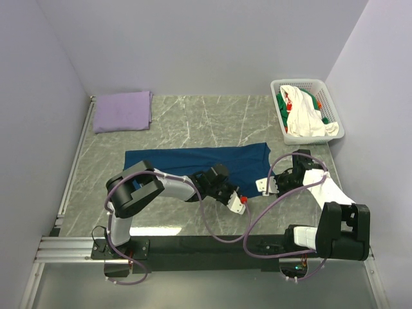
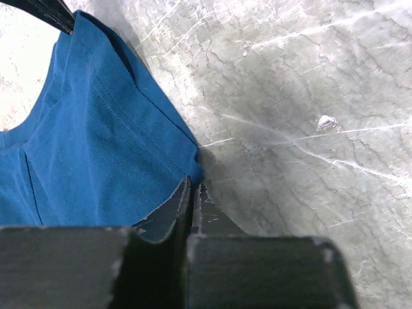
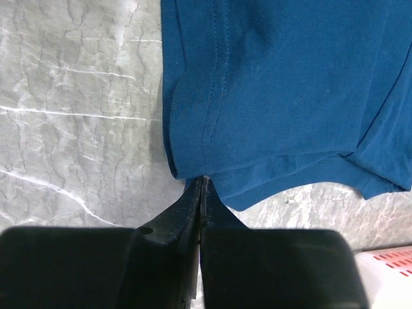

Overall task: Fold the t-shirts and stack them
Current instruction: Fold the tshirt

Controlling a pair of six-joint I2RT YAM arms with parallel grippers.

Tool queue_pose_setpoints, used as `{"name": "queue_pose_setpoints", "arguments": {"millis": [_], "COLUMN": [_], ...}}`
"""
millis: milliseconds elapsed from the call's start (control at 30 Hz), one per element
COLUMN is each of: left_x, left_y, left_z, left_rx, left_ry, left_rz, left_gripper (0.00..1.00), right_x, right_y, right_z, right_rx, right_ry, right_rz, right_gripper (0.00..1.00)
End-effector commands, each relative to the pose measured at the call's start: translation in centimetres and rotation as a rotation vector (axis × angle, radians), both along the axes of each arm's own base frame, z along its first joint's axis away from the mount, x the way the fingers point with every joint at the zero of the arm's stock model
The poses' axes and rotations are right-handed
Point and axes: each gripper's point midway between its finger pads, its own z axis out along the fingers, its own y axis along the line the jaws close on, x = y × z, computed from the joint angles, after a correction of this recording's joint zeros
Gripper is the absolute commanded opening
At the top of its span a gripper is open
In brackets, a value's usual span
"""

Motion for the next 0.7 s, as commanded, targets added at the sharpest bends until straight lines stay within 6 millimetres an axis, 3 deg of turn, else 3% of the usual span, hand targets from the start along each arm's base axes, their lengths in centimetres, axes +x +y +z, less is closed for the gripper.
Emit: {"name": "queue_pose_setpoints", "arguments": {"millis": [0, 167, 300, 333, 433, 533, 667], "left_x": [-0.8, -0.2, 0.4, 0.4, 0.1, 0.1, 0.0], "left_y": [-0.5, -0.6, -0.2, -0.2, 0.0, -0.1, 0.0], "left_z": [1.2, 3.1, 3.2, 3.1, 2.8, 2.9, 2.8], "left_rx": [-0.025, -0.058, -0.050, -0.048, -0.041, -0.044, -0.040], "left_ry": [0.024, 0.068, 0.089, 0.088, 0.086, 0.089, 0.092], "left_rz": [-0.028, -0.005, 0.006, 0.003, -0.014, -0.015, -0.020], "left_gripper": [0.02, 0.01, 0.01, 0.01, 0.01, 0.01, 0.01], "right_x": [0.4, 1.6, 1.4, 1.2, -0.1, -1.4, -2.3], "right_y": [0.7, 0.7, 0.6, 0.5, 0.8, 1.3, 1.8], "right_z": [0.6, 2.2, 2.6, 2.5, 2.1, 1.8, 0.9], "right_rx": [-0.012, 0.014, 0.005, -0.001, -0.008, 0.003, 0.005], "right_ry": [-0.067, -0.067, -0.044, -0.047, -0.058, -0.071, -0.090], "right_rz": [0.149, 0.094, 0.100, 0.109, 0.161, 0.214, 0.257], "right_gripper": [0.00, 0.00, 0.00, 0.15, 0.39, 0.45, 0.46]}}
